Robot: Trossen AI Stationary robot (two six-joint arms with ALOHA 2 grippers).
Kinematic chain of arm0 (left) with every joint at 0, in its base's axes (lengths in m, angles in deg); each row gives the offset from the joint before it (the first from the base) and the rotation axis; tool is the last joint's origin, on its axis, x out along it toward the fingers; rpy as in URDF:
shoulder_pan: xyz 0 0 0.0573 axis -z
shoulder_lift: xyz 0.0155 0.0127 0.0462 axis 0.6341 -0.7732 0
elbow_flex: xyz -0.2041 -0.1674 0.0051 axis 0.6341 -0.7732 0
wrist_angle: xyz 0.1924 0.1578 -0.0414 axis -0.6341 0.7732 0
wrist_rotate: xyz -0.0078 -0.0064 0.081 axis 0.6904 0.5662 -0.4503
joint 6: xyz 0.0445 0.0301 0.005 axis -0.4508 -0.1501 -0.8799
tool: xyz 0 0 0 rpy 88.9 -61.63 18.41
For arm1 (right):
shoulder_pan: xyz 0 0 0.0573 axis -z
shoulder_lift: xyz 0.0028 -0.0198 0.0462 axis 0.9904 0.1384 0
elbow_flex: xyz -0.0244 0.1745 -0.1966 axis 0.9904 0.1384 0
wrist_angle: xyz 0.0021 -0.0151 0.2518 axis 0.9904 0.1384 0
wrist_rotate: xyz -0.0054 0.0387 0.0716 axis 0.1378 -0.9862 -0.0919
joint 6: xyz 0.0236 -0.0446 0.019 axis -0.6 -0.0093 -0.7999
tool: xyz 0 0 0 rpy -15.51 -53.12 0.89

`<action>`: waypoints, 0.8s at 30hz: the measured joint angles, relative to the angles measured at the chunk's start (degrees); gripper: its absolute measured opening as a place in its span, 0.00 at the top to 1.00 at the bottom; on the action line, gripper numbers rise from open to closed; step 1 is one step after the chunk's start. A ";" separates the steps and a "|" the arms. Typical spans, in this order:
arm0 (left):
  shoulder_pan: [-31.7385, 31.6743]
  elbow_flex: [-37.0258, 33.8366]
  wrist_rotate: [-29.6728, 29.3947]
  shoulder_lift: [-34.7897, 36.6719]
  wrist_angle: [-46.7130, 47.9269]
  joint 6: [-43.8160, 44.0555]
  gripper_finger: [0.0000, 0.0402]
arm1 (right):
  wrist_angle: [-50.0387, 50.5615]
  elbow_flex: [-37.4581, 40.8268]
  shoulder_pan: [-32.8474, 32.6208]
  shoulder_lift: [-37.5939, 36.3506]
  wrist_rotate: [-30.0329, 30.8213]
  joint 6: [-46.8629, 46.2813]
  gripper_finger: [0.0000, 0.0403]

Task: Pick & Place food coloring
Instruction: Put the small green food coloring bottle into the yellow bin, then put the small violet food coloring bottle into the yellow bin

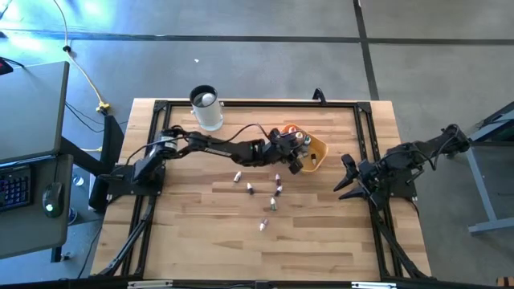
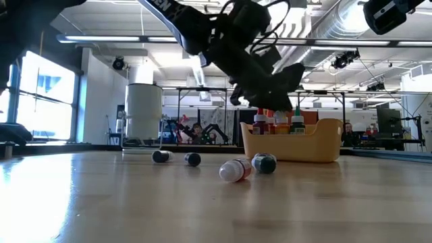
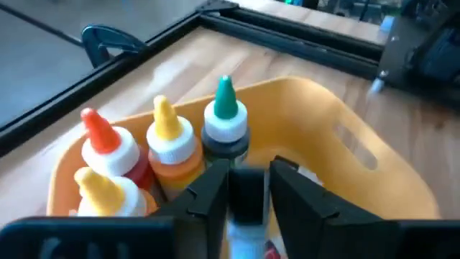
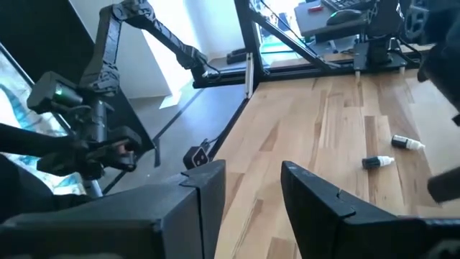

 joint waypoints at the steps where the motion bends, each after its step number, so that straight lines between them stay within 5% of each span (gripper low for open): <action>1: 0.00 -0.01 -0.20 -0.31 -0.55 -0.63 0.71 | 0.02 0.00 0.00 0.02 0.00 0.00 0.68; 9: 1.07 2.06 -1.16 -1.24 -2.78 -2.91 0.60 | -0.02 0.00 0.00 0.05 0.92 1.96 0.68; 14: 3.79 8.04 -1.07 0.79 3.91 -6.29 0.62 | -2.59 3.51 0.00 2.29 9.12 8.33 0.68; 20: 7.02 21.91 -2.03 6.70 32.45 -4.36 0.64 | -20.52 10.64 0.17 11.20 10.83 19.13 0.68; 24: 9.23 33.44 -6.01 8.72 54.05 -2.66 0.65 | -32.53 12.70 0.26 20.58 7.40 17.93 0.68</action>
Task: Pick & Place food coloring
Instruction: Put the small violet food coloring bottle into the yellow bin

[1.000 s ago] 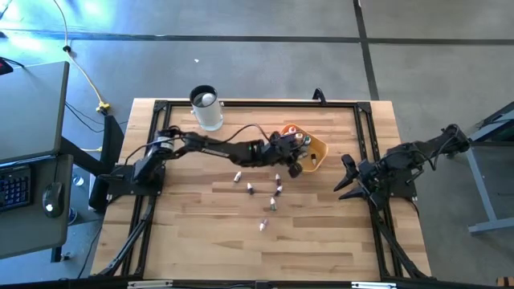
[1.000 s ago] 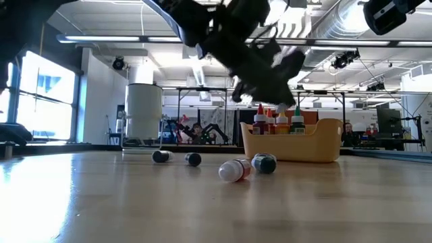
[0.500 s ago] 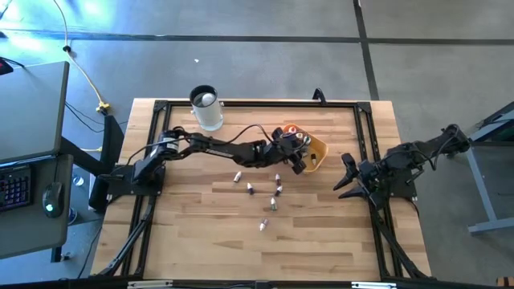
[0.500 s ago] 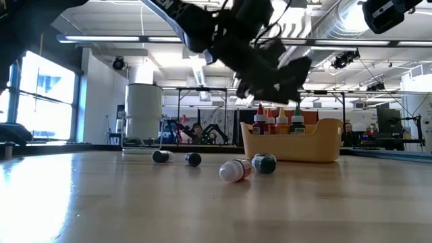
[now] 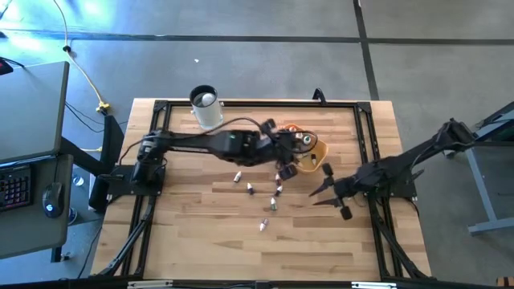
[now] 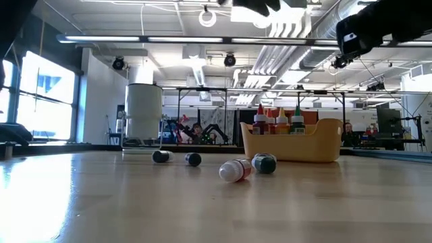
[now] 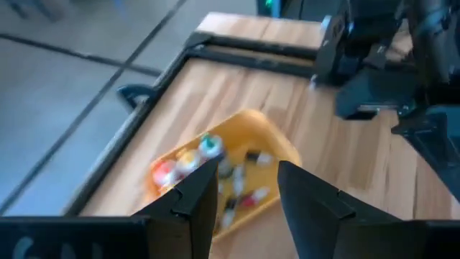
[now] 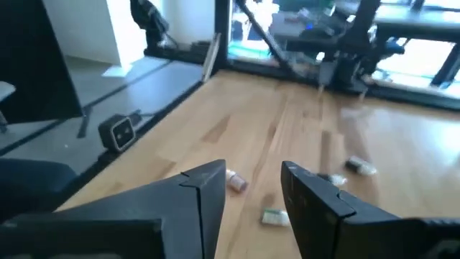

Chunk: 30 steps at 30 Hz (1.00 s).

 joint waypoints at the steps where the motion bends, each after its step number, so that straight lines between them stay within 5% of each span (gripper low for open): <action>1: 0.67 2.53 -1.10 0.36 3.73 0.16 0.65 | -2.13 0.02 0.12 2.69 -0.15 -0.55 0.68; 6: 4.77 12.71 -5.86 1.50 20.88 4.25 0.65 | -13.79 0.00 1.50 17.84 0.67 -2.98 0.68; 10: 8.66 9.88 -6.71 5.44 32.06 11.81 0.65 | -22.68 0.00 2.32 28.77 2.37 -2.94 0.68; 14: 13.78 7.38 -15.79 7.01 44.38 26.40 0.65 | -26.21 -2.70 3.13 37.69 -1.87 -5.51 0.68; 16: 16.31 4.70 -20.44 7.30 43.94 30.18 0.65 | -26.42 -5.76 3.28 41.68 -4.32 -5.44 0.68; 23: 23.86 -3.44 -23.14 8.82 44.15 37.23 0.65 | -25.70 -18.13 3.34 54.86 -18.04 3.54 0.68; 30: 27.89 -9.82 -26.74 12.49 44.13 45.63 0.65 | -12.55 -31.77 4.15 64.19 -19.85 10.23 0.68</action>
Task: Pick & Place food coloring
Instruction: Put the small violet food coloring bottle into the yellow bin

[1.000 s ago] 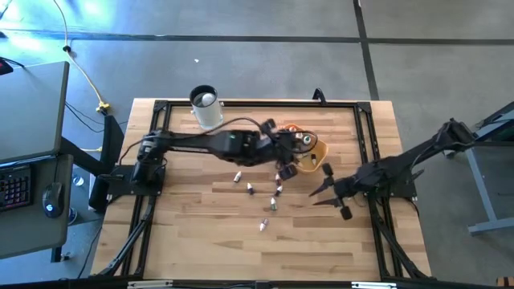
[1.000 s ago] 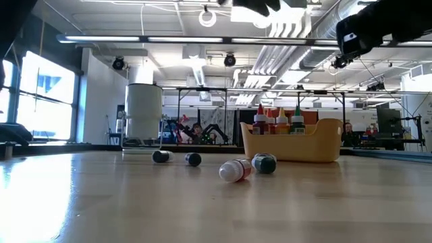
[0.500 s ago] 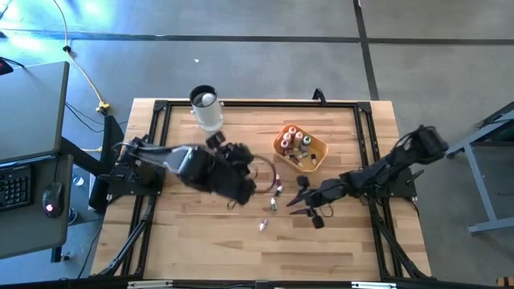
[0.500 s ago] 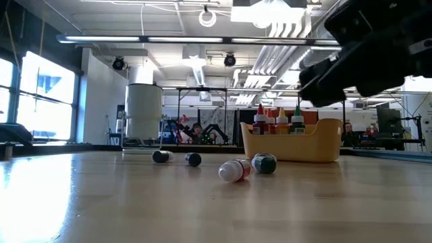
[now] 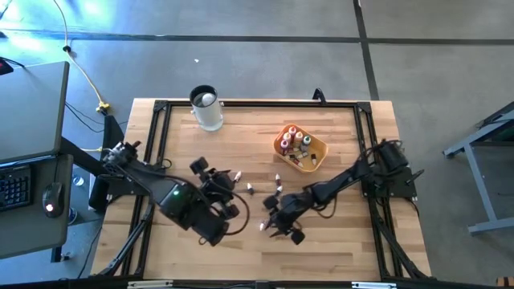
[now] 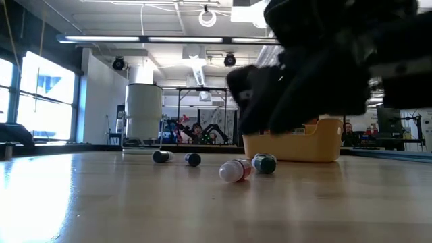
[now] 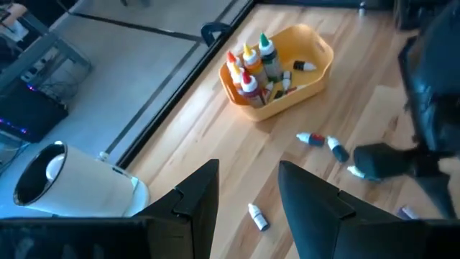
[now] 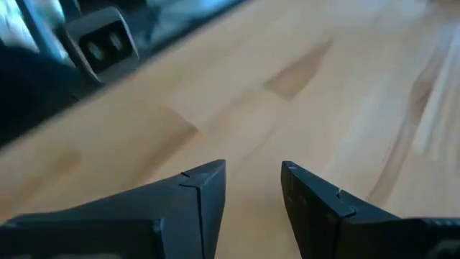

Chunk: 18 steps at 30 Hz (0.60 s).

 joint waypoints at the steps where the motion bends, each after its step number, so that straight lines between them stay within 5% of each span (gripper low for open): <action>1: 0.41 -1.13 -0.19 0.77 0.13 0.75 0.65 | 2.20 -1.63 0.23 1.29 0.29 1.01 0.68; 7: 0.85 -6.75 -0.44 4.15 -0.05 5.63 0.65 | 12.86 -9.04 1.27 6.16 7.11 4.63 0.68; 18: 0.81 -15.24 0.60 5.60 0.05 11.48 0.65 | 14.84 -9.69 1.72 3.18 10.73 4.60 0.68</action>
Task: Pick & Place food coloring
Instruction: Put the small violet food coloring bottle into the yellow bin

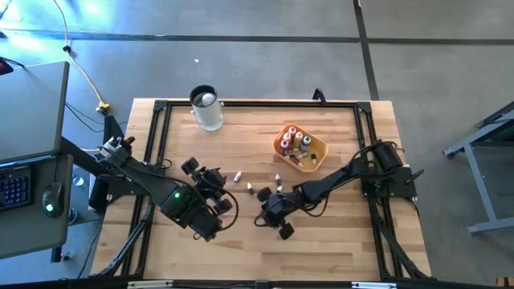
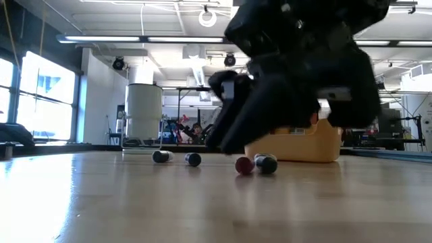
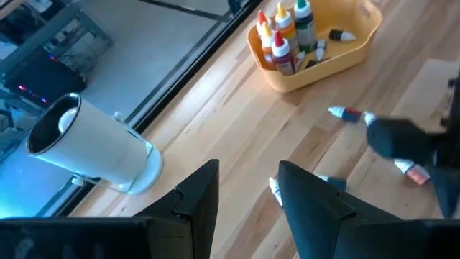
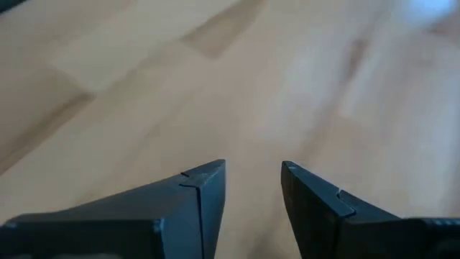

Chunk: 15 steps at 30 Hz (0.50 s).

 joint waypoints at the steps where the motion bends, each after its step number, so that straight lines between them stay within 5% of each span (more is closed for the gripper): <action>1: 0.00 -0.19 0.40 0.00 0.04 0.03 0.65 | 0.82 0.00 0.00 -0.99 2.00 -0.74 0.68; 8: 0.00 -0.76 1.82 -0.02 -0.01 2.45 0.65 | 9.85 -0.02 0.43 -8.01 15.94 -10.21 0.68; 15: 0.00 -0.76 1.55 -0.02 -0.51 3.06 0.65 | 16.60 0.00 0.45 -7.63 7.72 4.85 0.68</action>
